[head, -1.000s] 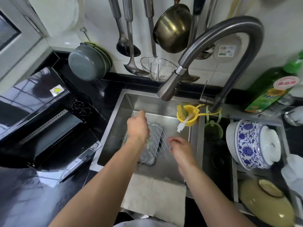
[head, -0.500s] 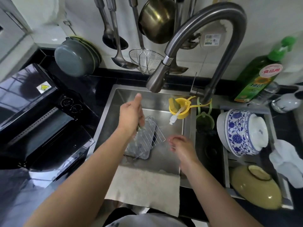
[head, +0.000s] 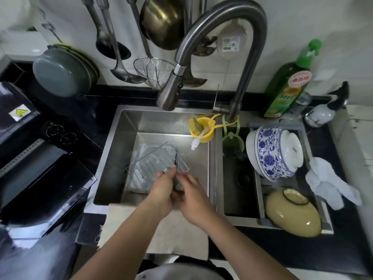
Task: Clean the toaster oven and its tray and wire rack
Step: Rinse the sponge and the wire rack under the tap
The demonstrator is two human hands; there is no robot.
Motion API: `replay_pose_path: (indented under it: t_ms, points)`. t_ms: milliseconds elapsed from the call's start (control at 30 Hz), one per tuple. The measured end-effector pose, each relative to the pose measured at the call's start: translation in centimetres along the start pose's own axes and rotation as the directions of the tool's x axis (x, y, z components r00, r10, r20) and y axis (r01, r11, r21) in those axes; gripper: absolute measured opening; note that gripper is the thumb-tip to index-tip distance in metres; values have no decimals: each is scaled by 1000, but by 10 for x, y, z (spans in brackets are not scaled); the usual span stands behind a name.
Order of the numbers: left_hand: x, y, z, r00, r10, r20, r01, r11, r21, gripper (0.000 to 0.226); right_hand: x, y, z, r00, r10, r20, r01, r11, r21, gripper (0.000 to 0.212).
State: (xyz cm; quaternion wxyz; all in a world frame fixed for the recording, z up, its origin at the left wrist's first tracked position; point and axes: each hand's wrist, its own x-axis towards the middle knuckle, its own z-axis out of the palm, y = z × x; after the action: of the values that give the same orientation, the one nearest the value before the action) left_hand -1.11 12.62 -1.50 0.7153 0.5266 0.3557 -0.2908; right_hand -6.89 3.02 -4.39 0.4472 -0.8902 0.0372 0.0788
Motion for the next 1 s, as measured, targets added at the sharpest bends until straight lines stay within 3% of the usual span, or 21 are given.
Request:
replay_pose_path:
  t_ms: [100,167,233,267,300,333,400,467,533,633,700,833,900,1000]
  points:
    - [-21,5,10,969,-95,229,75,993,96,21,-11,17,-7,982,-73,-176,42,984,-174,60]
    - [-26,11,5,943,-152,297,97,977,192,29,-15,31,-22,931,76,-358,-91,996,-25,52]
    - [-22,16,-2,964,-133,230,61,953,295,34,-9,48,-40,750,377,-544,-299,926,230,42]
    - [-19,17,-6,983,-92,160,37,946,321,37,-3,55,-50,645,520,-561,-367,854,370,41]
    - [-16,19,-11,994,-50,96,17,947,320,38,3,62,-57,579,622,-527,-379,777,502,40]
    - [-14,20,-16,999,-21,49,6,955,296,37,11,67,-63,558,677,-480,-353,717,601,38]
    - [-8,20,-26,1000,-20,-4,20,965,262,31,31,74,-67,577,715,-394,-288,630,721,24]
    - [-5,19,-34,999,-43,-27,49,957,287,27,55,77,-67,564,773,-290,-174,455,874,15]
    - [-3,16,-39,998,-50,-35,59,949,309,24,79,79,-71,531,828,-180,-14,221,975,18]
    - [0,15,-46,997,-53,-49,66,947,315,24,102,89,-82,488,870,-76,101,30,994,41]
    - [0,15,-50,996,-57,-66,75,945,317,25,105,97,-81,462,885,-62,-11,75,997,51]
    - [-4,18,-54,996,-50,-71,70,946,315,29,97,98,-68,452,864,-223,-166,327,930,55]
    - [-5,19,-57,996,-51,-76,73,946,315,28,93,93,-63,481,816,-321,-281,491,825,54]
    - [-9,18,-61,995,-57,-81,79,947,310,28,85,85,-60,527,745,-409,-307,615,726,55]
